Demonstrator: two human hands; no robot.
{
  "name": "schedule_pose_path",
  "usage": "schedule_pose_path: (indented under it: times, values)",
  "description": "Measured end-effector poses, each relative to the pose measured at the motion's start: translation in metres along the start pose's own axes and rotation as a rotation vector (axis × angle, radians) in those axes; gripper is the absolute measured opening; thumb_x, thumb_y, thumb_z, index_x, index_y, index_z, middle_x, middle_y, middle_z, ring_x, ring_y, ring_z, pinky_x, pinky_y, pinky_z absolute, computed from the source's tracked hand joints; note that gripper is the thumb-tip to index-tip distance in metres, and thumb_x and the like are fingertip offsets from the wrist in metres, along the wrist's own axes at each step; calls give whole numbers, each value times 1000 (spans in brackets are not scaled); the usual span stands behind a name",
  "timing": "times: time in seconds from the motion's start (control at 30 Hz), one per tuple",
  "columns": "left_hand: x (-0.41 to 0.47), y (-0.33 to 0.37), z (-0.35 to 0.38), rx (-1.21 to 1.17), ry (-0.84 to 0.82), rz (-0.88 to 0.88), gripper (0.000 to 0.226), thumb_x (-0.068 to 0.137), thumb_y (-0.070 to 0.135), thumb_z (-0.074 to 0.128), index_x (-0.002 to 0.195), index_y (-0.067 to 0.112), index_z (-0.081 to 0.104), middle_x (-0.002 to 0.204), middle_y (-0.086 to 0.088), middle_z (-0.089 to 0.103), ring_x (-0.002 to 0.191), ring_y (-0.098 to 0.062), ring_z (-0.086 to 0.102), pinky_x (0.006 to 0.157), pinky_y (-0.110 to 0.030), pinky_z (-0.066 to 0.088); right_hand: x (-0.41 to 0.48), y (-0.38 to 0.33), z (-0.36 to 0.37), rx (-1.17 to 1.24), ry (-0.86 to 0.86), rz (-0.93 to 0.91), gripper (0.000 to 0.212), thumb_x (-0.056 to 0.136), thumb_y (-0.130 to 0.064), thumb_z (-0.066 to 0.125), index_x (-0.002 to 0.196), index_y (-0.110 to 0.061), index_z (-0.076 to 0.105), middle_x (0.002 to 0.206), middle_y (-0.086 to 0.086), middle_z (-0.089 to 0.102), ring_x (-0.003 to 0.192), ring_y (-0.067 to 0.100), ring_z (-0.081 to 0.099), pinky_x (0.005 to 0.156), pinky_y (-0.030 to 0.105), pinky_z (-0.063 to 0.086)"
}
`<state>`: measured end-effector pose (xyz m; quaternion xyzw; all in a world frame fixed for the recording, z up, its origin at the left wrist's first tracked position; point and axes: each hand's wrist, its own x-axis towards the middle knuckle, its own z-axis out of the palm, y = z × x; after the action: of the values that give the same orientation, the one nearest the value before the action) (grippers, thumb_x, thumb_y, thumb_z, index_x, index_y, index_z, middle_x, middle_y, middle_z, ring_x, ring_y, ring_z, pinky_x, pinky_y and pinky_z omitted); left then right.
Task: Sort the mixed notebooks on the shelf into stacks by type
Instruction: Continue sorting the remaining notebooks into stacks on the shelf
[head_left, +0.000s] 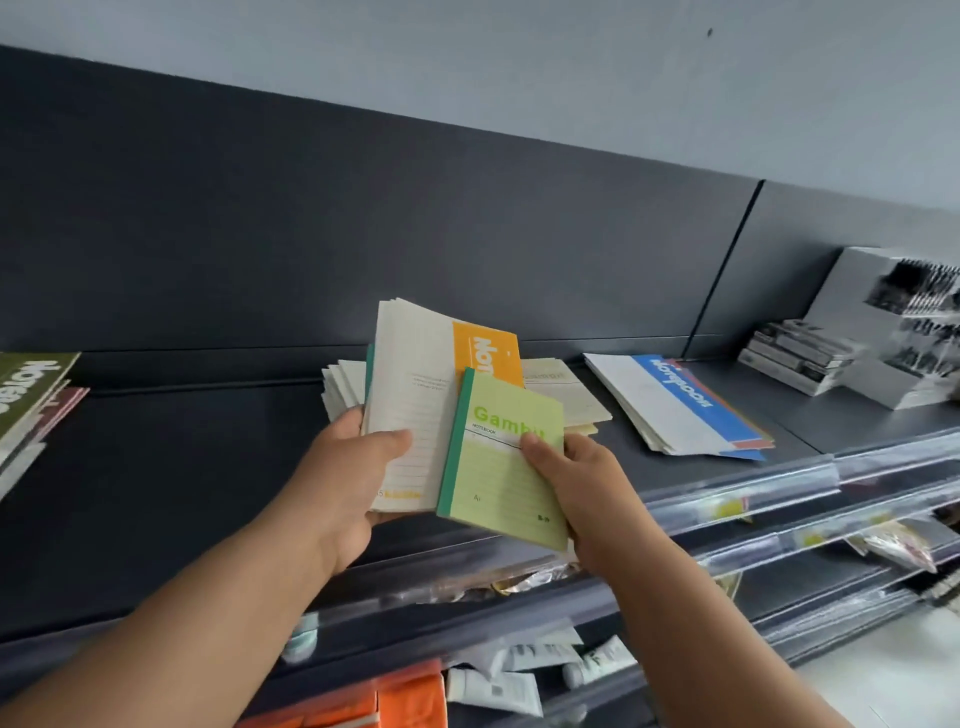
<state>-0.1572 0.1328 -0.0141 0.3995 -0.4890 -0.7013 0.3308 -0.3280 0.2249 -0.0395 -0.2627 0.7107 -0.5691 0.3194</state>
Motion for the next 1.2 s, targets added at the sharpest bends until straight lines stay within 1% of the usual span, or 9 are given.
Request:
schedule_pose_path:
  times: [0.2, 0.27, 0.37, 0.47, 0.7, 0.8, 0.93, 1.07, 1.2]
  values:
    - [13, -9, 49, -21, 23, -17, 24, 95, 7, 54, 115, 20, 61, 104, -6, 70, 96, -28, 65, 72, -40, 54, 17, 4, -56, -41, 35, 59, 27, 96, -38, 58, 93, -11, 58, 81, 6, 62, 70, 22, 60, 60, 33, 49]
    - [22, -6, 58, -12, 27, -5, 23, 96, 7, 54, 113, 21, 61, 103, -5, 70, 94, -26, 65, 71, -39, 53, 25, 2, -66, -34, 14, 110, 24, 98, -35, 55, 97, -12, 60, 84, 8, 62, 72, 24, 60, 62, 32, 48]
    - [43, 0, 65, -22, 43, 21, 24, 96, 6, 53, 113, 22, 61, 103, -3, 70, 94, -23, 64, 69, -36, 51, 42, -4, -75, 40, -9, 184, 12, 96, -22, 54, 96, -12, 62, 93, 14, 66, 82, 32, 65, 75, 49, 58]
    - [65, 9, 66, -23, 45, 33, 27, 96, 6, 52, 118, 22, 60, 104, -2, 70, 94, -23, 64, 68, -36, 51, 59, -13, -81, -18, 34, 192, 11, 94, -18, 54, 97, -17, 65, 100, 13, 70, 94, 36, 68, 87, 60, 54]
    - [102, 28, 62, -58, 96, 90, 30, 96, 7, 54, 122, 20, 58, 108, -5, 69, 98, -27, 64, 81, -44, 53, 107, -26, -98, -191, 185, 5, 11, 96, -23, 56, 104, -25, 63, 93, 1, 70, 88, 25, 68, 84, 45, 57]
    - [103, 30, 59, -61, 111, 96, 27, 96, 7, 54, 117, 22, 59, 104, -4, 70, 95, -25, 65, 76, -41, 53, 125, -29, -96, -236, 187, -62, 14, 96, -21, 56, 109, -26, 59, 94, -2, 67, 85, 22, 65, 74, 36, 54]
    - [104, 31, 63, -75, 130, 118, 28, 95, 5, 53, 116, 22, 60, 103, -4, 71, 94, -25, 66, 67, -38, 52, 156, -30, -88, -298, 151, -128, 14, 94, -15, 58, 105, -24, 57, 92, -4, 65, 85, 22, 65, 77, 40, 55]
    - [101, 23, 77, -116, 176, 120, 26, 94, 5, 55, 114, 21, 62, 102, -3, 72, 95, -25, 66, 68, -38, 52, 187, -25, -85, -554, 152, -167, 38, 90, -23, 64, 127, -17, 56, 116, 0, 63, 89, 16, 54, 73, 29, 42]
    - [97, 12, 99, -125, 229, 113, 26, 94, 6, 56, 113, 21, 63, 99, -1, 74, 97, -24, 67, 70, -38, 52, 202, -6, -92, -683, 50, -180, 42, 89, -27, 66, 128, -17, 55, 123, 3, 61, 91, 16, 48, 76, 26, 36]
